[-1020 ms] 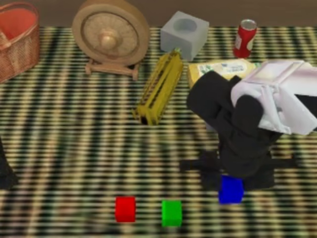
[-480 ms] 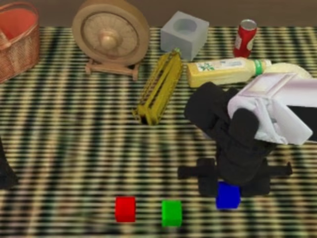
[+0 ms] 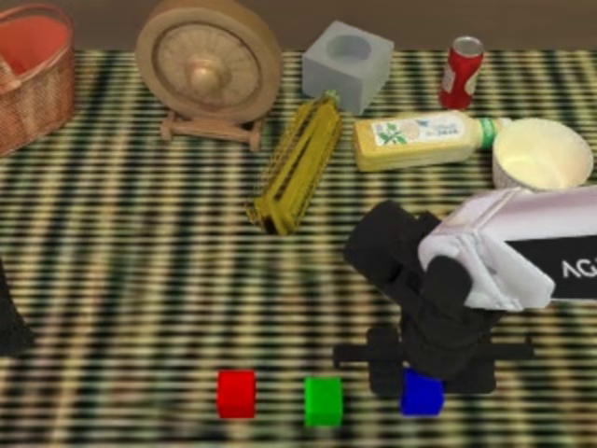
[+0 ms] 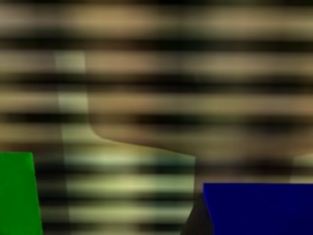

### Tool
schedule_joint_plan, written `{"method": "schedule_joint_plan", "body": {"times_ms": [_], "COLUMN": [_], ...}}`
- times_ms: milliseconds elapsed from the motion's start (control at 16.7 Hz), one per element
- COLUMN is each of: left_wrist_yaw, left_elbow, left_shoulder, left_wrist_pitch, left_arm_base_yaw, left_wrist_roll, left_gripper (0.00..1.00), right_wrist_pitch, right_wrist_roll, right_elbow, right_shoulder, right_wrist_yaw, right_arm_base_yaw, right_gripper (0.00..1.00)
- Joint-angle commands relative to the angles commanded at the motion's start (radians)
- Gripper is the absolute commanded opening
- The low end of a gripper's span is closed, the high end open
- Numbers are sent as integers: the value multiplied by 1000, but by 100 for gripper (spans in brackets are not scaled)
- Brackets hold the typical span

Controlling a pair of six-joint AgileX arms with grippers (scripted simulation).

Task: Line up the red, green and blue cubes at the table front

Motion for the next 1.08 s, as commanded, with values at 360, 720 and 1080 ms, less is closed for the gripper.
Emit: {"method": "schedule_joint_plan", "body": {"times_ms": [360, 720, 1080], "left_wrist_yaw": [0, 0, 0], "left_elbow": [0, 0, 0], "left_shoulder": [0, 0, 0], "left_wrist_pitch": [0, 0, 0], "left_arm_base_yaw": [0, 0, 0], "left_wrist_roll": [0, 0, 0], "left_gripper": [100, 100, 100], "right_wrist_pitch": [0, 0, 0], "right_wrist_roll": [0, 0, 0], "right_elbow": [0, 0, 0], "right_shoulder": [0, 0, 0], "right_wrist_yaw": [0, 0, 0], "right_arm_base_yaw": [0, 0, 0], "right_gripper": [30, 75, 100]}}
